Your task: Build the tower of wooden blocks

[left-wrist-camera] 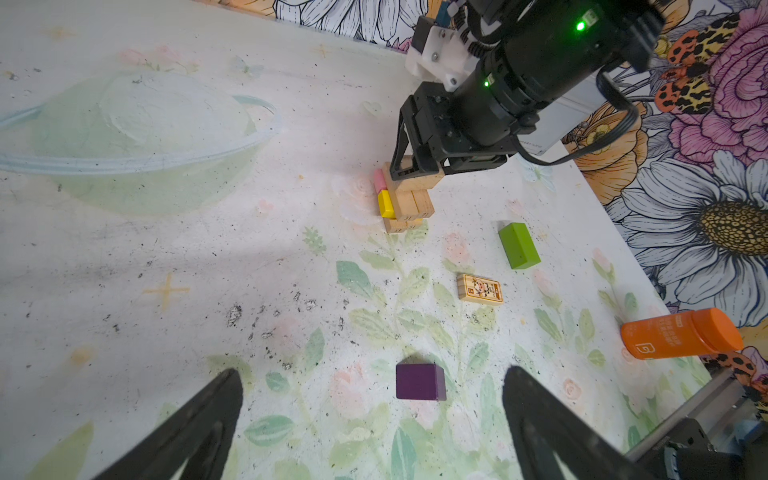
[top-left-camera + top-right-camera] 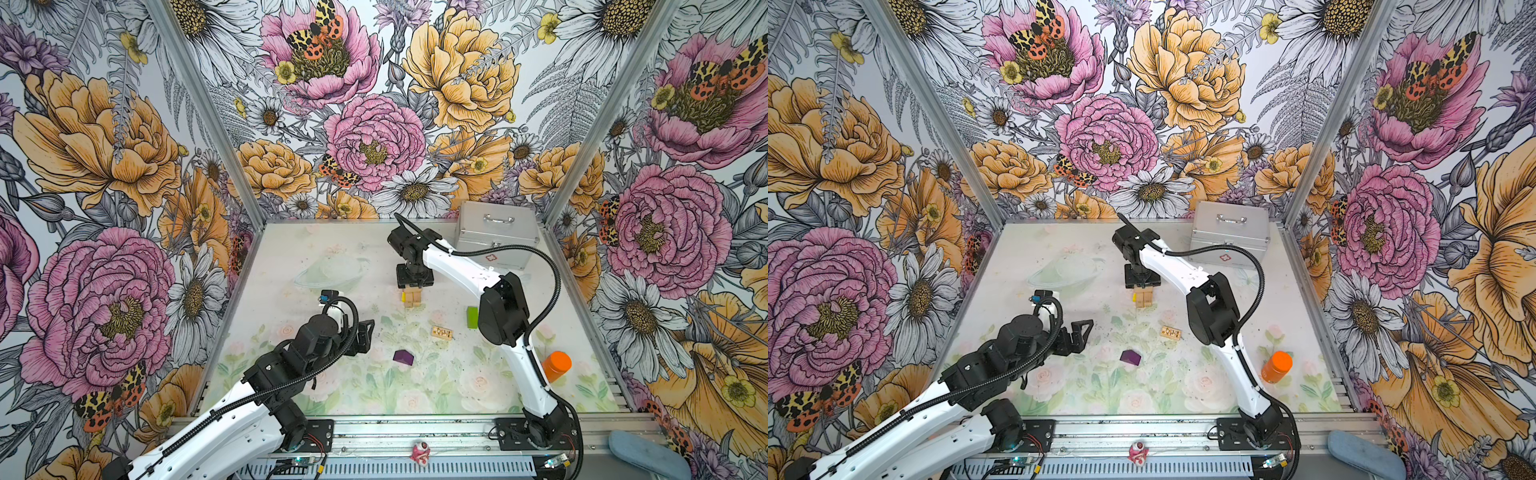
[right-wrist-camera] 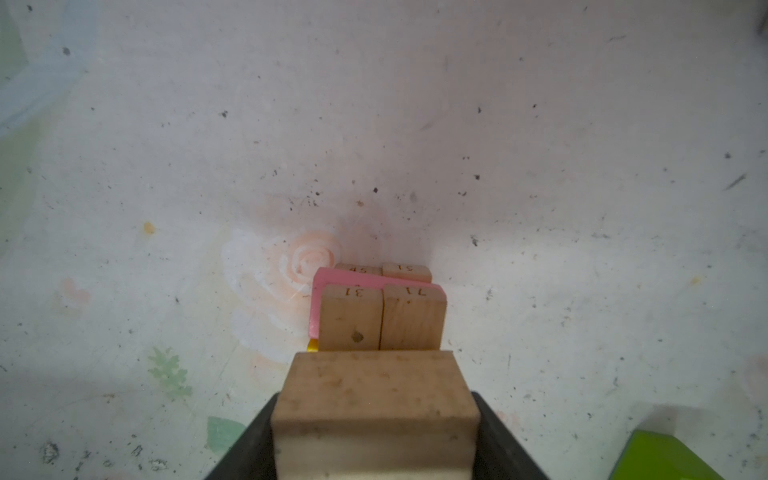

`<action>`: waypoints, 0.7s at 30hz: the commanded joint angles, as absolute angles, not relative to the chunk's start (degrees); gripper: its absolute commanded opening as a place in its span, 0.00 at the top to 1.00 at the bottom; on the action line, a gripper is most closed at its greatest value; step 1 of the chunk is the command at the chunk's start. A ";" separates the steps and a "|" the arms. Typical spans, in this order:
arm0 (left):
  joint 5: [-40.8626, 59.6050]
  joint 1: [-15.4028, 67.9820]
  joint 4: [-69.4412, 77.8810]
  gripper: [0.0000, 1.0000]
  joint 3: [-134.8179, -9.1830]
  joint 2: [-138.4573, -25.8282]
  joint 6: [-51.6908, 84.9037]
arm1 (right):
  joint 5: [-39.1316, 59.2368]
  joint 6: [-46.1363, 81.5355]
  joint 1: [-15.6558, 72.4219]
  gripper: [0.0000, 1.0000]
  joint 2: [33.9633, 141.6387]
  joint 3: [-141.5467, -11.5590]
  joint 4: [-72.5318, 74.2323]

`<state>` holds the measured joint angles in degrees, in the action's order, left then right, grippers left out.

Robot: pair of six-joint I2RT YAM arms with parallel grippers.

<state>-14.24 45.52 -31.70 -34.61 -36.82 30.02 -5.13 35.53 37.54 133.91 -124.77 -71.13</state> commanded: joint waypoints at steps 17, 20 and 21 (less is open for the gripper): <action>-13.34 45.32 -31.67 0.01 -34.83 -35.95 30.22 | -5.89 36.75 37.97 0.24 135.06 -126.87 -71.39; -13.27 45.35 -31.65 0.01 -34.83 -35.93 30.22 | -6.04 36.69 37.94 0.22 134.63 -126.83 -71.44; -13.22 45.30 -31.69 0.01 -34.89 -35.91 30.15 | -6.27 36.69 37.94 0.22 134.16 -126.87 -71.37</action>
<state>-14.24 45.52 -31.70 -34.61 -36.67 30.02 -5.15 36.21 37.54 134.04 -124.79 -71.13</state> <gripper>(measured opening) 0.988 0.778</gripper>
